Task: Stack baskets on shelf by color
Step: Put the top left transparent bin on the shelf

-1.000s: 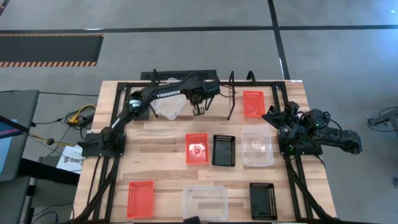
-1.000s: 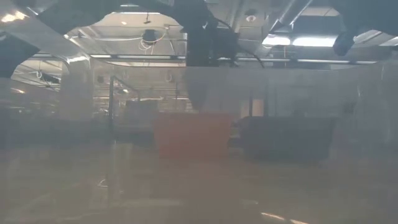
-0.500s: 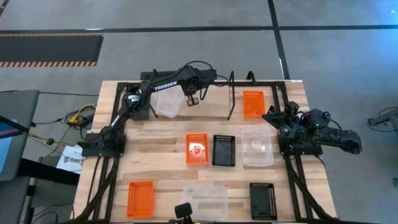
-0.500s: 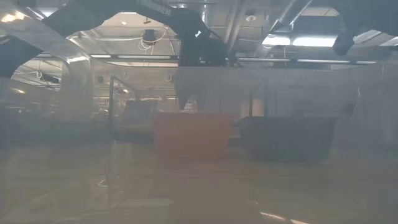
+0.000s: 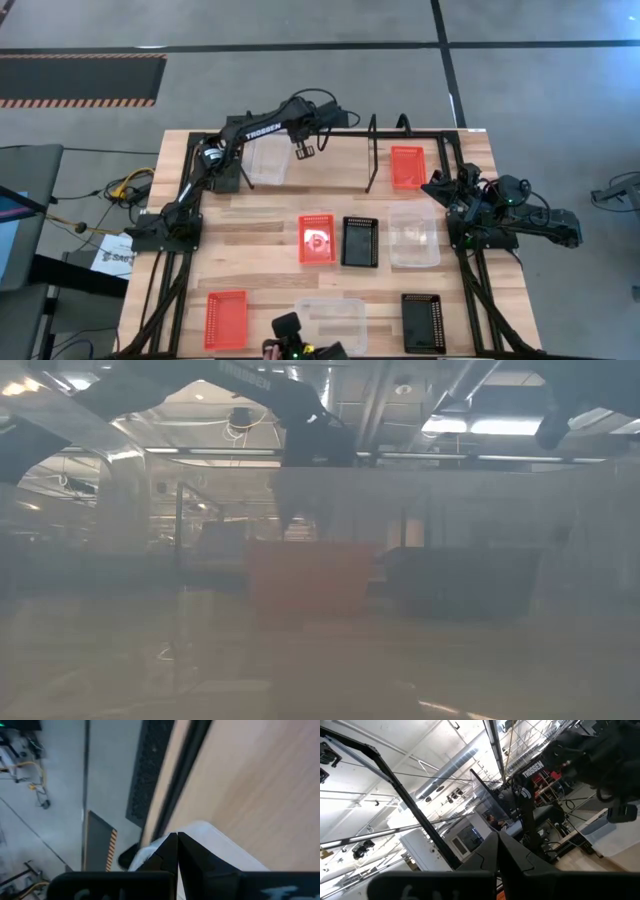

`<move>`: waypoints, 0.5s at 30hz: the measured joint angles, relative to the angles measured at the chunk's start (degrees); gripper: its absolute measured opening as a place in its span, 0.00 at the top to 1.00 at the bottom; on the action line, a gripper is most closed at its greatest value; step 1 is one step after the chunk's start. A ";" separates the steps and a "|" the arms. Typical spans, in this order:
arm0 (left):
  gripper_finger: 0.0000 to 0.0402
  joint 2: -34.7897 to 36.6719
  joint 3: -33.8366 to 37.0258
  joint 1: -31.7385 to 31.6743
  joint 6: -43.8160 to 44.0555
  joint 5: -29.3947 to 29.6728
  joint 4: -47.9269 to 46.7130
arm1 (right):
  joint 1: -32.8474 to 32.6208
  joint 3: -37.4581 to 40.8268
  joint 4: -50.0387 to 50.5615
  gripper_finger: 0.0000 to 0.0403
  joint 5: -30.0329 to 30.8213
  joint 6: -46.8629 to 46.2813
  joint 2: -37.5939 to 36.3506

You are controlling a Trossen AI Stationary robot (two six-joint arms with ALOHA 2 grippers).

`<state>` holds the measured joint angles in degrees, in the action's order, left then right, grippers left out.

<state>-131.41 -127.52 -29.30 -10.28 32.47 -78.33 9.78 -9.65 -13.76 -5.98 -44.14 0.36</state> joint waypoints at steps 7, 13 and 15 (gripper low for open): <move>1.00 3.23 -5.90 1.53 5.65 -4.08 -6.51 | 0.00 0.00 0.01 0.92 -0.02 0.02 0.00; 1.00 7.81 -4.94 4.74 7.37 -11.50 -11.53 | 0.00 0.00 0.45 0.92 -0.04 0.04 0.00; 1.00 8.24 -4.92 6.12 4.76 -12.77 -11.75 | -0.10 0.00 0.76 0.92 -0.02 0.03 -0.01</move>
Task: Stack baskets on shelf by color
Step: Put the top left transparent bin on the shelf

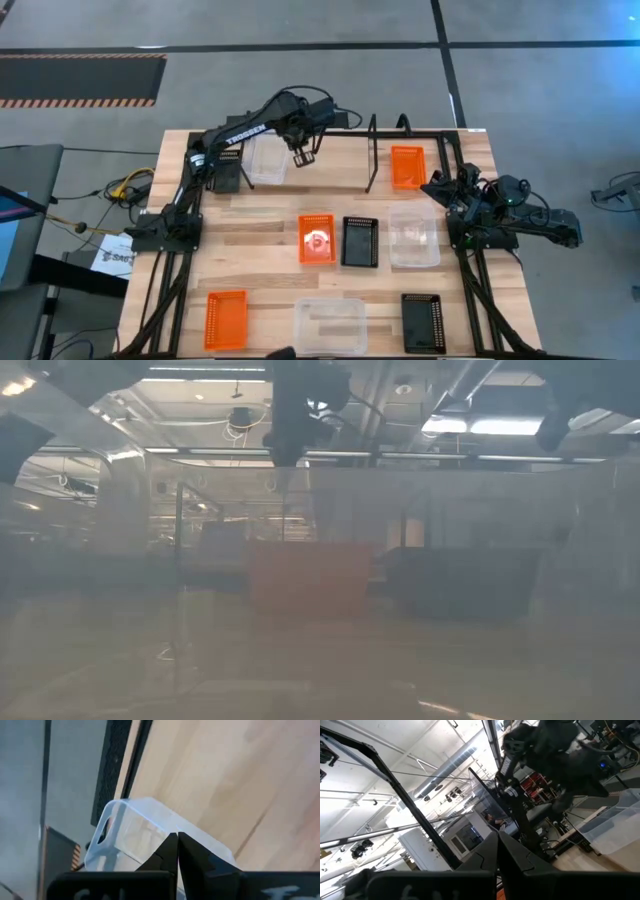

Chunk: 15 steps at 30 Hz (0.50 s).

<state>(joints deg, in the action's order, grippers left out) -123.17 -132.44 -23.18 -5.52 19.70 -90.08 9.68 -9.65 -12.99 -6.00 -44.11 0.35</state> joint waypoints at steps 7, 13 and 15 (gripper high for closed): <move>1.00 0.40 4.39 2.58 6.49 1.51 0.14 | -1.34 0.00 1.38 0.92 -0.09 -1.54 0.01; 1.00 7.78 16.19 1.57 13.16 1.66 0.09 | -2.85 0.00 1.47 0.92 -0.09 -1.49 -0.01; 1.00 11.98 21.66 1.12 15.31 1.41 -0.01 | -2.99 0.00 1.70 0.92 -0.09 -1.41 -0.01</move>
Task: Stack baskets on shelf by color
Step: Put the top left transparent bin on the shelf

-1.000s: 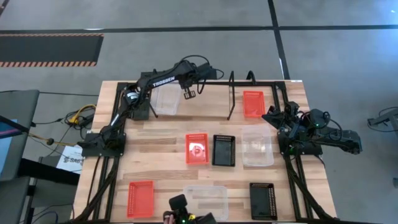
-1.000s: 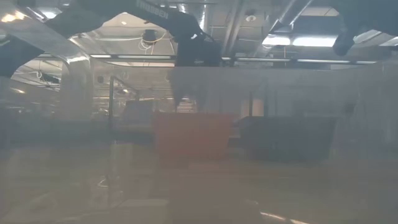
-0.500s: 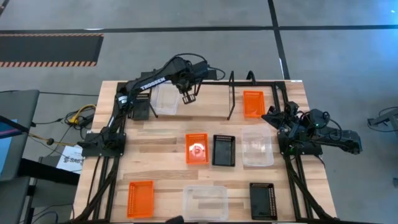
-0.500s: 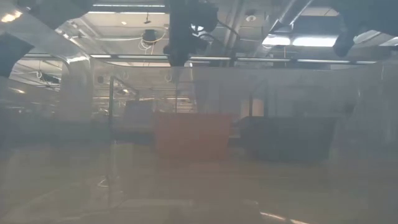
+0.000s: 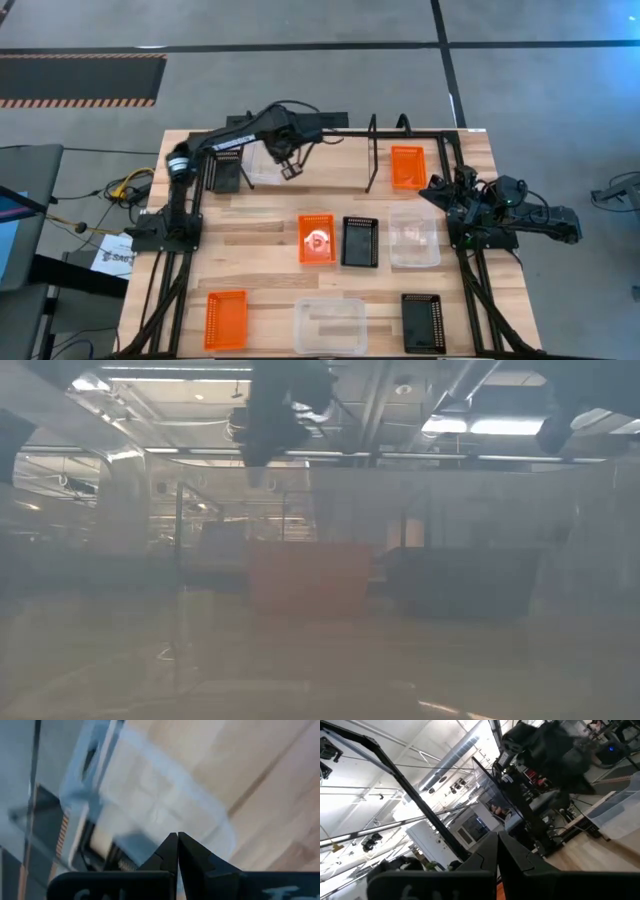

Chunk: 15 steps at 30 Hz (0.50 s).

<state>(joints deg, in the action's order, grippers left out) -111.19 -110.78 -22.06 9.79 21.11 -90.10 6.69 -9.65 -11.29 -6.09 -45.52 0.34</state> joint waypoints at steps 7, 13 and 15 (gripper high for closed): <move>1.00 8.03 14.73 -0.73 2.95 -2.54 2.66 | 0.14 0.00 0.88 0.92 0.02 0.99 0.02; 1.00 6.98 19.26 -0.62 1.75 -3.19 6.49 | 0.14 0.00 0.85 0.92 0.04 0.99 0.02; 1.00 6.90 19.45 -0.49 1.26 -4.15 7.68 | 0.14 0.00 0.83 0.92 0.07 0.99 0.02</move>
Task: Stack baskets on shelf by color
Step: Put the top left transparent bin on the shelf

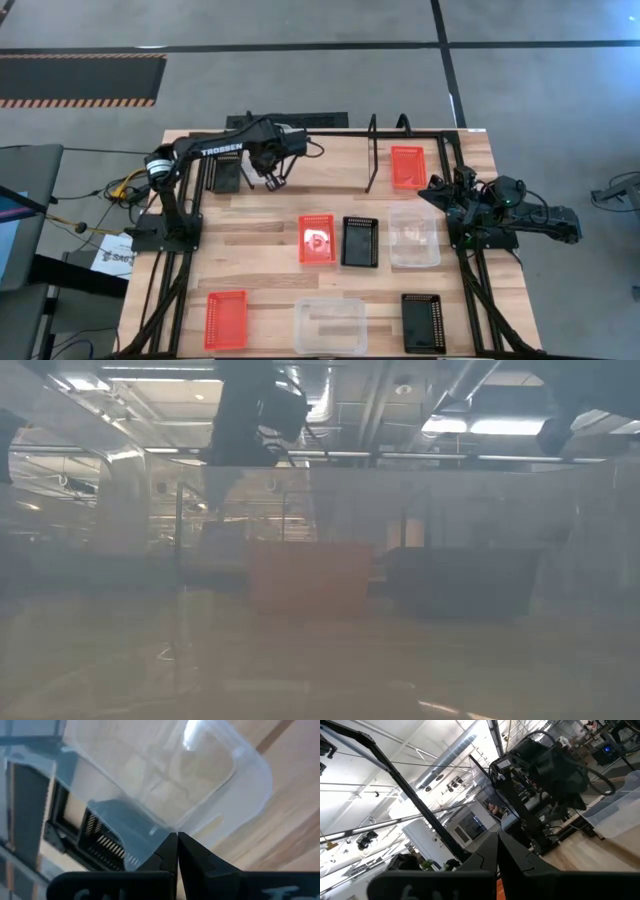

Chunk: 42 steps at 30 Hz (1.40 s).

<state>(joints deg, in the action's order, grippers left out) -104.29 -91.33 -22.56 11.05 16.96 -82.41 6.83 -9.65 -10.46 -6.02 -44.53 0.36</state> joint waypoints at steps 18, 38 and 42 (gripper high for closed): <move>1.00 -0.09 -0.76 3.97 -1.34 -10.58 8.74 | 0.00 0.00 -0.02 0.92 0.04 0.00 0.00; 1.00 -0.04 -15.21 12.20 -8.55 -13.06 7.17 | 0.00 0.00 0.04 0.92 0.04 -0.02 0.00; 1.00 -1.53 -15.37 13.00 -10.39 -9.46 14.45 | 0.00 0.00 0.02 0.92 0.07 -0.02 0.00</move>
<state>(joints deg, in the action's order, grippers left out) -105.82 -106.69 -9.55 0.67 7.50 -67.96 6.83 -9.65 -10.44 -5.96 -44.56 0.36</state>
